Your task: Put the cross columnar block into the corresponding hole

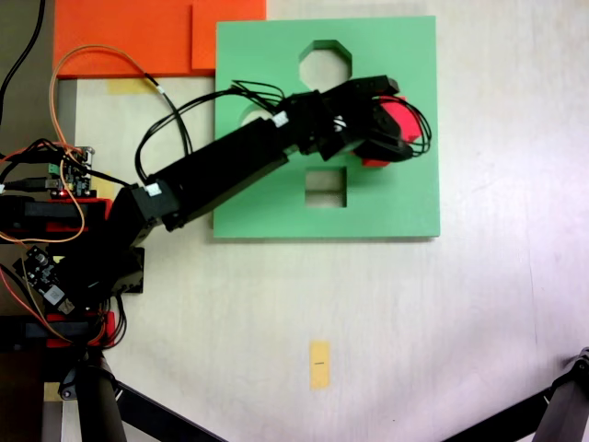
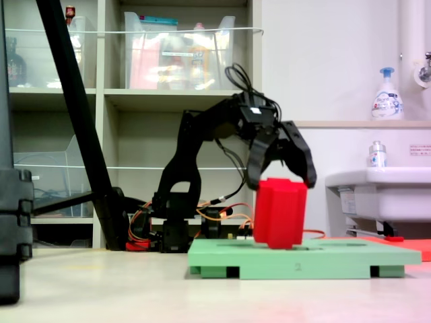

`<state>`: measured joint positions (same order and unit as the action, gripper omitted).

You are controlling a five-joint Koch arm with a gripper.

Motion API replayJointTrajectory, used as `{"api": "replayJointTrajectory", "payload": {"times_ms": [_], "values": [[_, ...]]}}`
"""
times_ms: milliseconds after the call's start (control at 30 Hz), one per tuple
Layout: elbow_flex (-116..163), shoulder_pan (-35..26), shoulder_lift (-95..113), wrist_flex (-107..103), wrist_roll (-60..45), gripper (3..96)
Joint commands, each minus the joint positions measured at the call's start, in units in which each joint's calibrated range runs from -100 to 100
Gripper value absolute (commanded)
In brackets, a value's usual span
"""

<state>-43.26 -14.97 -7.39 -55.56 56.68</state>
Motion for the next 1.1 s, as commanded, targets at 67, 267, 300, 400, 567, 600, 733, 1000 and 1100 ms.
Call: {"api": "replayJointTrajectory", "payload": {"times_ms": [67, 267, 300, 400, 567, 600, 733, 1000, 1100], "values": [[-4.7, -0.5, 0.7, 5.8, -0.3, 43.0], [-4.7, -0.9, 0.3, 6.5, -0.3, 42.9], [-4.7, -1.0, 0.1, 6.5, -0.3, 43.0], [-4.7, -1.1, 0.1, 6.8, -0.3, 42.9], [-4.9, -1.0, 0.1, 7.2, -0.3, 42.9], [-5.0, -1.0, 0.1, 7.3, -0.3, 42.9], [-6.9, -0.8, -1.3, 7.4, -0.3, 42.9], [-12.4, -0.8, -7.0, 7.4, -0.3, 43.0], [-13.0, -0.9, -7.8, 7.5, -0.3, 43.0]]}}
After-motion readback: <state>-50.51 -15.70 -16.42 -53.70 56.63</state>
